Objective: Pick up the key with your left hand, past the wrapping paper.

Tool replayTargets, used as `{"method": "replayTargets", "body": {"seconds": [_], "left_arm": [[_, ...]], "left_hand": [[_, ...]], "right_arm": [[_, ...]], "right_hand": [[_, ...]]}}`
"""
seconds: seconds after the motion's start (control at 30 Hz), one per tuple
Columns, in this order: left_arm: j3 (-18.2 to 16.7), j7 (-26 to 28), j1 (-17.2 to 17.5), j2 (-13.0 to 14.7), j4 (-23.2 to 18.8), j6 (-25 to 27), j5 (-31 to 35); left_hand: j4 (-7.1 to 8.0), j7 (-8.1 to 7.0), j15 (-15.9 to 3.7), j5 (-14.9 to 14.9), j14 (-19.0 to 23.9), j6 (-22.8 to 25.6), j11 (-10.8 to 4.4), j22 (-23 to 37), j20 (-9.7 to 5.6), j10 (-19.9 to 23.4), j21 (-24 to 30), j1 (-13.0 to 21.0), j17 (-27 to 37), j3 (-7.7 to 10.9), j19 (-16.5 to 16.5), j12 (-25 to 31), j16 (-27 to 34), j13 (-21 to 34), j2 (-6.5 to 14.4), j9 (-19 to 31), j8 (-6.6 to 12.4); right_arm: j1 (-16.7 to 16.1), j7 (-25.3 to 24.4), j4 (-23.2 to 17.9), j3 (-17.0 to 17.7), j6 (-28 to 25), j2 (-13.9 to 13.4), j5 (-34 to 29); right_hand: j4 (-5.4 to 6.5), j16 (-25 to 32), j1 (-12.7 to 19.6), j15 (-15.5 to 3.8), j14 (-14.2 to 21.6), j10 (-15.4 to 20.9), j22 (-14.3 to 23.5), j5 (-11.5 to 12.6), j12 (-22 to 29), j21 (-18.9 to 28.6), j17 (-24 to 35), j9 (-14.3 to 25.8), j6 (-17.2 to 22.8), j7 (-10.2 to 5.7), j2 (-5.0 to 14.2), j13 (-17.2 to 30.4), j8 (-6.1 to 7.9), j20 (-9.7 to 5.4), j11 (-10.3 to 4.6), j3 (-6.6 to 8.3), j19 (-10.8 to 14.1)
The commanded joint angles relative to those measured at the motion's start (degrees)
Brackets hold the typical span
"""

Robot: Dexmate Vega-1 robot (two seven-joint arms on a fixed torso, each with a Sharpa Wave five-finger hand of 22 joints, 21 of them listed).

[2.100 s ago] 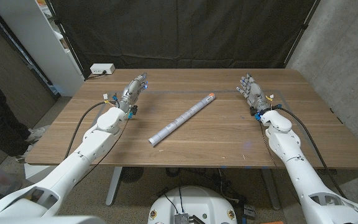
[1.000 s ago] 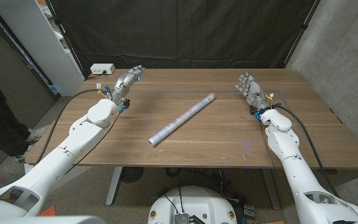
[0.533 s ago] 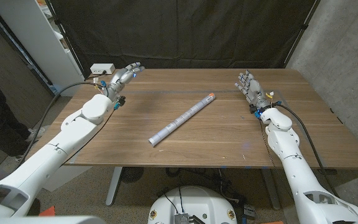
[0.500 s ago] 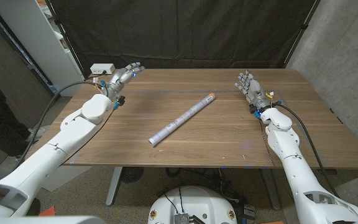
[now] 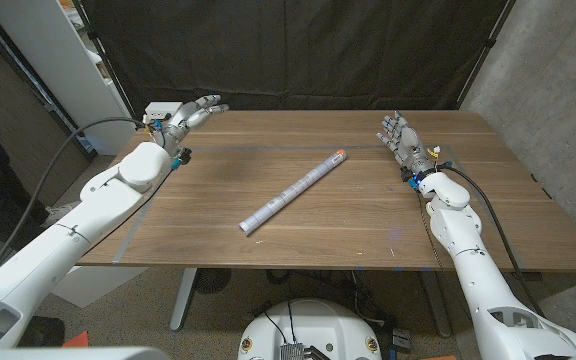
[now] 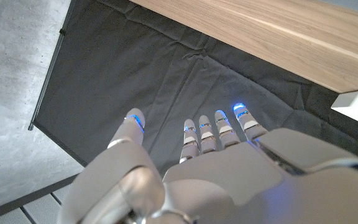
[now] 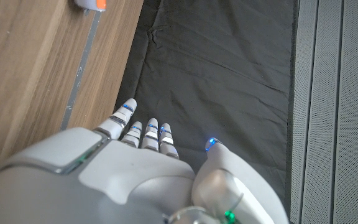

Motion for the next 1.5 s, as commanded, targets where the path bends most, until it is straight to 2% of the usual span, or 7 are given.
{"method": "replayTargets", "body": {"seconds": [0.03, 0.27, 0.6, 0.87, 1.03, 1.27, 1.5], "left_arm": [[-1.8, -0.7, 0.4, 3.4, -3.1, 3.3, 3.0], [-2.5, -1.5, 0.0, 5.6, -4.3, 5.2, 4.9], [-2.7, -3.7, -1.1, 9.2, -5.4, 6.3, 8.3], [-3.2, -6.2, -1.7, 13.2, -6.5, 5.4, 12.0], [-3.8, -7.5, -1.6, 15.3, -7.4, 5.8, 14.1], [-5.3, -8.5, -0.8, 17.2, -8.3, 6.3, 15.9], [-5.1, -9.1, -1.0, 19.0, -9.2, 7.9, 19.9]], "left_hand": [[-0.57, 0.05, -0.54, -0.3, 0.1, 0.5, -0.38, 0.1, -0.09, 0.3, 0.4, 0.8, 0.3, 0.01, 0.2, 0.5, -0.1, 0.3, -0.2, 0.3, 0.30], [-0.70, 0.11, -0.57, -0.2, -0.2, 0.4, -0.36, 0.1, -0.04, -0.1, 0.4, 1.5, 0.3, 0.00, 0.2, 0.4, -0.2, 0.4, -0.4, 0.3, 0.10], [-1.01, -0.29, -1.11, -0.1, -0.7, 0.0, -1.25, 0.1, -0.81, -0.5, 0.4, 2.9, 0.3, -0.06, 0.5, 0.2, -0.4, 0.6, -1.0, 0.3, -0.21], [-1.12, -1.65, -1.66, 0.2, -1.5, -1.3, -2.46, 0.0, -2.07, -1.3, 0.5, 4.6, 0.3, -0.20, 0.9, -0.2, -0.7, 0.7, -1.9, 0.3, -0.85], [-1.19, -3.10, -2.16, 0.4, -2.3, -1.5, -3.14, 0.0, -2.72, -1.8, 0.4, 5.9, 0.2, -0.26, 1.1, -0.3, -1.1, 0.8, -2.4, 0.3, -1.00], [-1.25, -4.54, -2.32, 0.7, -2.6, -0.3, -3.77, -0.1, -3.11, -1.9, 0.4, 7.5, 0.0, -0.30, 1.3, -0.2, -1.3, 0.9, -3.0, 0.4, -0.57], [-1.29, -5.60, -2.96, 1.1, -2.7, -0.6, -4.87, -0.2, -4.00, -1.5, 0.5, 9.3, -0.2, -0.33, 1.9, 0.0, -1.5, 0.9, -3.6, 0.4, -0.80]], "right_arm": [[0.7, 0.4, 1.1, -1.1, 1.6, 0.3, -0.4], [1.4, 1.0, 2.2, -1.9, 2.7, 0.4, -0.3], [1.6, 0.9, 2.7, -2.2, 3.1, 0.4, -0.2], [1.4, 0.6, 2.2, -2.3, 3.0, 0.3, -0.1], [1.4, 0.5, 2.2, -2.6, 3.0, 0.4, -0.2], [1.4, 0.3, 2.0, -3.0, 2.9, 0.5, -0.5], [1.4, 0.0, 1.8, -3.4, 2.8, 0.6, -0.6]], "right_hand": [[0.00, 0.5, 0.4, 0.03, 0.1, 0.8, 0.2, 0.0, 0.6, -0.2, 0.2, 0.1, 0.5, 0.24, 1.38, 0.1, 0.17, -0.18, 0.20, 0.42, 0.5], [-0.02, 0.5, 0.3, 0.06, 0.1, 1.0, 0.2, -0.1, 0.6, -0.3, 0.2, 0.1, 0.6, 0.29, 1.37, 0.1, 0.17, -0.19, 0.25, 0.48, 0.5], [-0.04, 0.4, 0.3, -0.01, 0.1, 1.0, 0.2, -0.1, 0.6, -0.4, 0.2, 0.1, 0.7, 0.34, 1.37, 0.1, 0.18, -0.20, 0.19, 0.55, 0.5], [-0.04, 0.4, 0.3, -0.04, 0.1, 1.1, 0.3, -0.2, 0.6, -0.4, 0.2, 0.1, 0.8, 0.24, 1.37, 0.1, 0.16, -0.20, 0.18, 0.61, 0.5], [-0.04, 0.4, 0.3, -0.03, 0.1, 1.1, 0.3, -0.2, 0.5, -0.4, 0.2, 0.1, 0.8, 0.29, 1.36, 0.1, 0.15, -0.21, 0.16, 0.64, 0.5], [-0.04, 0.4, 0.2, -0.03, 0.1, 1.1, 0.3, -0.2, 0.5, -0.5, 0.2, 0.1, 0.8, 0.28, 1.34, 0.1, 0.14, -0.21, 0.20, 0.67, 0.5], [-0.02, 0.4, 0.2, -0.03, 0.1, 1.1, 0.3, -0.3, 0.5, -0.5, 0.2, 0.1, 0.8, 0.29, 1.33, 0.1, 0.11, -0.20, 0.18, 0.70, 0.5]]}}
